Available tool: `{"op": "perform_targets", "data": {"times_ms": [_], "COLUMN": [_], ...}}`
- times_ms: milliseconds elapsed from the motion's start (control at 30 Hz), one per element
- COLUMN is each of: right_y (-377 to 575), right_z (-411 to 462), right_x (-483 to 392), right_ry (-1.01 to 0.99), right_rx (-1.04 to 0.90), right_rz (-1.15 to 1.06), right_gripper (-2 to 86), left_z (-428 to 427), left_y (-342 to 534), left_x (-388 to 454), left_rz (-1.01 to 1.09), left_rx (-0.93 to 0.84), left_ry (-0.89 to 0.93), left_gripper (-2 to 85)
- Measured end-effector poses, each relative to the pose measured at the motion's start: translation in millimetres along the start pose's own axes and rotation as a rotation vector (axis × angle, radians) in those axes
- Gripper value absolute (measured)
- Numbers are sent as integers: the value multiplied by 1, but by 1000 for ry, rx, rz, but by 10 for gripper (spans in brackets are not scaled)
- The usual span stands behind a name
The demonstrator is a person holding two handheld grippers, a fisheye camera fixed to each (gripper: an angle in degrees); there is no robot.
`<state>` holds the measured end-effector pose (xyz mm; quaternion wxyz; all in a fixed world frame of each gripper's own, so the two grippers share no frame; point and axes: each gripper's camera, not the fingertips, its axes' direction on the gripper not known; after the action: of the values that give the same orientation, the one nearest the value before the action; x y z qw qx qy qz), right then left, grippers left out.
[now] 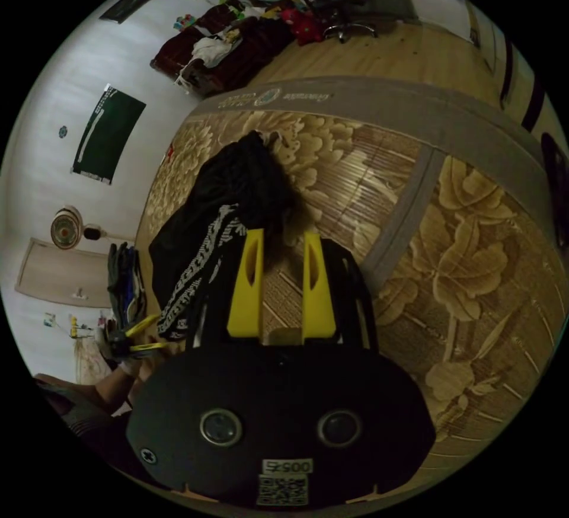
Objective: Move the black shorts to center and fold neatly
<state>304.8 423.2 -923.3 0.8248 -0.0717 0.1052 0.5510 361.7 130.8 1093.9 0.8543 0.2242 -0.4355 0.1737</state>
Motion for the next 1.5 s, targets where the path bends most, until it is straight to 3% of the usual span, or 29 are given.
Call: {"op": "perform_targets", "data": {"times_ms": [167,333,467,600,733,867,1000,1100,1233,1333,1500], "right_y": [-2,-2,-8,-27,-55,-60,-33,8,78,129,205], "right_z": [19,43,67,87,105,124,136,149,198,240,312], "right_x": [16,19,8,-14,-48,-69,-72,-92,-175,-245,-323], "right_ry": [-100,-206,-233,-199,-72,41,-3,-95,-232,-191,0], "right_rx": [-12,-24,-13,13,108,120,90,12,-257,-418,-666], "right_rz": [53,68,42,24,12,10,-33,-164,-521,-836,-1254], "right_gripper": [119,127,78,7,-6,-4,25,46,65,85,115], "left_z": [6,-2,17,1,16,40,26,17,5,4,24], "left_y": [4,18,21,16,-2,-18,5,31,56,64,70], "left_x": [37,61,70,64,69,67,52,31,-13,-70,-154], "left_rz": [55,78,105,79,100,105,120,107,-33,-226,-433], "left_rx": [-13,33,-17,74,76,8,31,16,56,74,41], "left_ry": [-165,-195,-149,-166,-45,202,215,227,184,81,195], "left_gripper": [95,76,70,67,73,100,112,111,110,119,145]}}
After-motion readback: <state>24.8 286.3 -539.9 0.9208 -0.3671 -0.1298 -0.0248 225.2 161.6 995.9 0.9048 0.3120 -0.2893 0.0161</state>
